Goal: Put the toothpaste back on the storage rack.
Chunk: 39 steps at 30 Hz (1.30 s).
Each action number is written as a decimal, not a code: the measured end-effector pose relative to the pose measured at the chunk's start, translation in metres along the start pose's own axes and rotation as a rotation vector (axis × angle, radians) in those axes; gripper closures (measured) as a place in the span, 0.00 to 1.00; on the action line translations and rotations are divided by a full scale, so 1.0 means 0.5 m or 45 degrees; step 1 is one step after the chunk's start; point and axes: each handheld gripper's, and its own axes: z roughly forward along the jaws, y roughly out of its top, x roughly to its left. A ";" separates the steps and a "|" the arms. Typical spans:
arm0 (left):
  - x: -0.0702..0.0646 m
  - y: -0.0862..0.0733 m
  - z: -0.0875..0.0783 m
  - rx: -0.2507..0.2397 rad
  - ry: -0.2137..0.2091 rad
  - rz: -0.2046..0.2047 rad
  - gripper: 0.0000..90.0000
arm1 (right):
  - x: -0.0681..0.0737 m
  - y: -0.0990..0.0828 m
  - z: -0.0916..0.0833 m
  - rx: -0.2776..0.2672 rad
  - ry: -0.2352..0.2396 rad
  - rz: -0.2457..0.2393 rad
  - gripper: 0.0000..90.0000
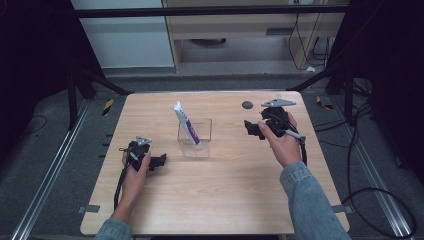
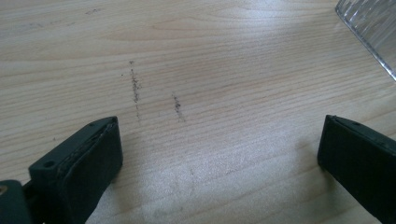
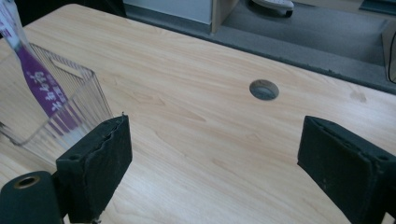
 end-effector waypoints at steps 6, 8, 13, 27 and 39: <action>0.000 0.000 0.000 0.002 0.002 0.000 0.00 | -0.012 -0.046 -0.019 0.014 -0.017 -0.019 0.11; 0.000 0.000 0.000 0.002 0.002 0.001 0.00 | -0.019 -0.062 -0.021 0.019 -0.024 -0.001 0.11; 0.000 0.000 0.000 0.002 0.002 0.000 0.00 | -0.049 -0.107 -0.022 0.048 -0.058 0.022 0.12; -0.001 0.000 -0.001 0.004 0.006 -0.004 0.00 | -0.100 -0.206 -0.018 0.167 -0.153 0.037 0.13; -0.001 0.000 -0.001 0.004 0.012 -0.009 0.00 | -0.115 -0.251 0.032 0.249 -0.169 0.093 0.14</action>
